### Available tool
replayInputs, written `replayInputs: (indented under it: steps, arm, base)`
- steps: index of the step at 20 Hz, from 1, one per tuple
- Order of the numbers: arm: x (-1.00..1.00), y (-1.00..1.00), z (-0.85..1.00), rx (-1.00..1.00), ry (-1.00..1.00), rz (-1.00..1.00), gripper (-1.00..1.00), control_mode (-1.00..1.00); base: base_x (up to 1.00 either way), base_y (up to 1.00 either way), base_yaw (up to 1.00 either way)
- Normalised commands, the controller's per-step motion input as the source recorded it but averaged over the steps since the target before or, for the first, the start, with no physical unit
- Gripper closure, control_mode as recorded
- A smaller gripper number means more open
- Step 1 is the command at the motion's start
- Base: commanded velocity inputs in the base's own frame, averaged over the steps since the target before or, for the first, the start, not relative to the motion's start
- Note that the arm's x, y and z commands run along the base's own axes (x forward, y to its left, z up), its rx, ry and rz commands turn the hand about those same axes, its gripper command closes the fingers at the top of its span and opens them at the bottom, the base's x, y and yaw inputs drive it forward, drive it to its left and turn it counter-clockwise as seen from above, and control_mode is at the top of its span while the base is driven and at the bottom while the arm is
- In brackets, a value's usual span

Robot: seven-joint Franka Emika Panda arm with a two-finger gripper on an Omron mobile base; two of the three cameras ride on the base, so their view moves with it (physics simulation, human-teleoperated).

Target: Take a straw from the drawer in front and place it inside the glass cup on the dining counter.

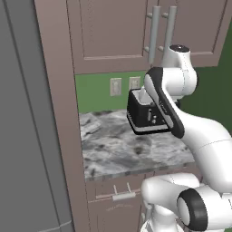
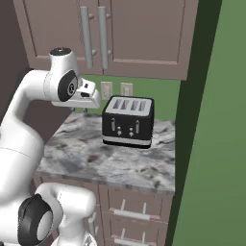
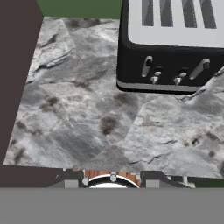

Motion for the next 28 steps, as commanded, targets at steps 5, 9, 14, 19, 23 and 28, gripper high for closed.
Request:
replayInputs:
  steps: [5,9,14,19,23,28]
  arm:
    - [-0.09,0.0,0.0,0.0,-0.01,0.0,-1.0,1.0]
    - [0.0,0.0,0.0,0.0,0.0,0.0,-1.0,1.0]
    - [0.0,0.0,0.0,0.0,0.0,0.0,-1.0,1.0]
    - [0.0,0.0,0.0,0.0,0.0,0.0,-1.0,1.0]
    - [0.0,0.0,0.0,0.0,0.0,0.0,-1.0,1.0]
    - [0.0,0.0,0.0,0.0,0.0,0.0,-1.0,1.0]
  base:
    - [-0.17,0.0,0.0]
    - [-0.78,0.0,0.0]
    - [-0.72,0.0,0.0]
    - [-0.36,-0.22,0.0]
    - [-0.14,-0.5,0.04]
    - [-0.05,-0.52,0.06]
